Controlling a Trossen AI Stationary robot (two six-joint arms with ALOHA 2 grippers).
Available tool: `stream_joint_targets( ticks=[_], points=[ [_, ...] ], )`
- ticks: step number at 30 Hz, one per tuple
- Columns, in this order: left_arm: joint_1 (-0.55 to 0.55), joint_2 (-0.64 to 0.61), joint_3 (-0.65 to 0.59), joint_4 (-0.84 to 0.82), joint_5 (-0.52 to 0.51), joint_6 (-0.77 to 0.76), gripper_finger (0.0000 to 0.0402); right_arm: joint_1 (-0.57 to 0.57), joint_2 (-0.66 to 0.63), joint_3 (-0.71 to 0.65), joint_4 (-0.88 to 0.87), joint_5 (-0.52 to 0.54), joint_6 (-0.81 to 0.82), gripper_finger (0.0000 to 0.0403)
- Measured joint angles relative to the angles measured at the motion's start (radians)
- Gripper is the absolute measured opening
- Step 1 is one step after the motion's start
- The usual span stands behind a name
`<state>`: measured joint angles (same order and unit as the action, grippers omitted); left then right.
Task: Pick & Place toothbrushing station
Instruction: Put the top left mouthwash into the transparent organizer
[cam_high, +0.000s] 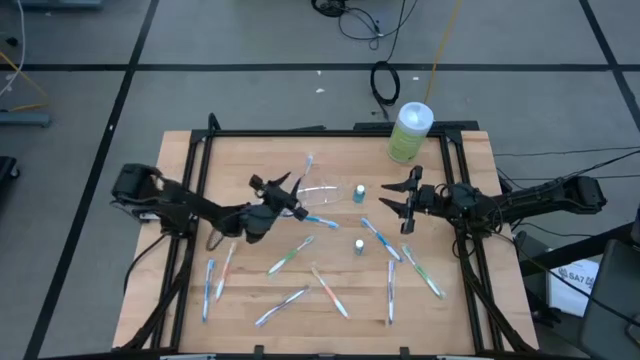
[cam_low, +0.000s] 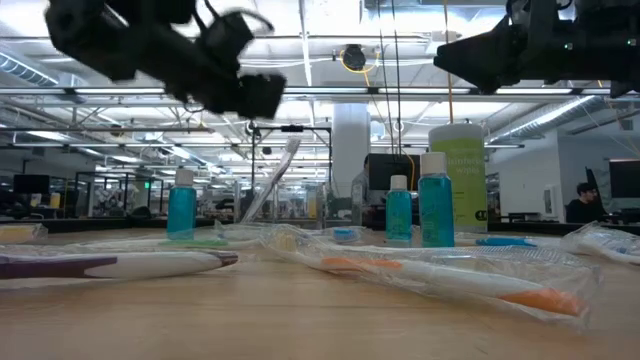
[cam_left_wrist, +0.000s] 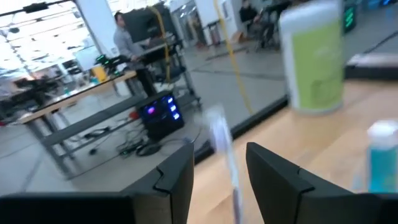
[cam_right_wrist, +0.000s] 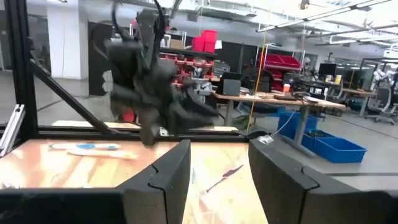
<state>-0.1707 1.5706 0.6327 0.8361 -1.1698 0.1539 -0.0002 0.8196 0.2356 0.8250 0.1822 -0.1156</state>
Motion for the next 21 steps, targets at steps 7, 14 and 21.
stream_joint_targets(
  ticks=[7, 14, 21],
  points=[
    [-0.082, -0.298, 0.000, -0.341, 0.091, -0.117, 0.0154, 0.000, 0.000, 0.000, 0.001, 0.000, 0.050, 0.0155],
    [-0.047, -0.514, 0.000, -0.860, 0.474, -0.517, 0.0154, 0.000, 0.000, 0.000, 0.001, 0.000, 0.051, 0.0155],
    [-0.020, -0.545, 0.000, -1.191, 0.673, -0.521, 0.0154, 0.000, 0.000, 0.000, 0.001, 0.000, 0.052, 0.0155]
  ],
)
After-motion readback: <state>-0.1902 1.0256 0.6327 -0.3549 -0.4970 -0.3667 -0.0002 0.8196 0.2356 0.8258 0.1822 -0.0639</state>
